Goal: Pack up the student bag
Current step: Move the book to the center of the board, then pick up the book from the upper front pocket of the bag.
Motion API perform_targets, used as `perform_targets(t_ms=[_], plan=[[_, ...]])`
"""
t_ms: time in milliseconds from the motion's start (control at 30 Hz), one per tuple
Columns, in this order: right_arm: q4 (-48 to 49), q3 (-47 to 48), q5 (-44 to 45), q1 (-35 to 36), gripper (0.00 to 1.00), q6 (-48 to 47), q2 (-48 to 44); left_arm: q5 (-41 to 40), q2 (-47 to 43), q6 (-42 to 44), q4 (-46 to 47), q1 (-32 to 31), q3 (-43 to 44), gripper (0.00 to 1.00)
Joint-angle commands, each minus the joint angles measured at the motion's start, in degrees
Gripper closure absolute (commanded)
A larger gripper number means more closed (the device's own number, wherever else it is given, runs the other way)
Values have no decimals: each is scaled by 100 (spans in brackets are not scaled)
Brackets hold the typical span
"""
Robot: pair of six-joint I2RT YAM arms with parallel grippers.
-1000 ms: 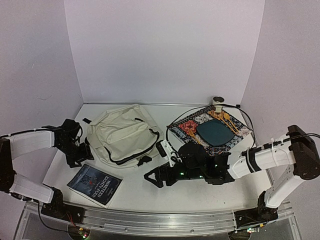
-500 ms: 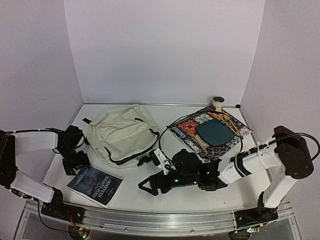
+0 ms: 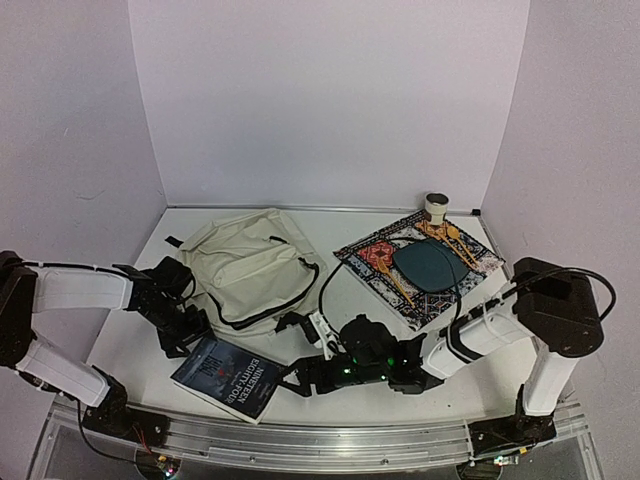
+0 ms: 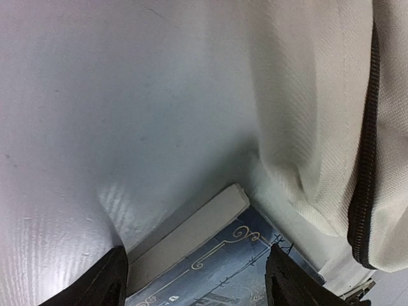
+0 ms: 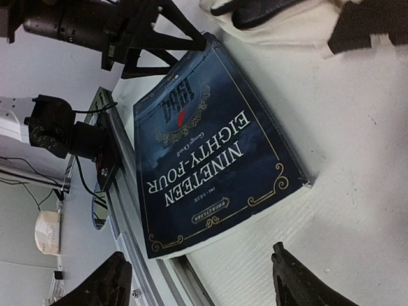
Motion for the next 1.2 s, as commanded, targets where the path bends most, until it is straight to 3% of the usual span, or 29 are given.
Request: perform_targets(t_ms=[0,300,600,900,1167], plan=[[717,-124,-23,30,28,723,430,203,160,-400,715,-238,164,25],[1007,64,109,21,31,938,880,261,569,-504,1509,-782,308,25],[766,-147,680,-49,32,574,354,-110,816,-239,1902,-1041,791,25],[-991,-17,1035,-41,25,-456,-298,-763,-691,-775,1830,-1039,96,20],[-1276,43,1130,-41,23,-803,-477,-438,-2190,-1741,1306,-1043,-805,21]])
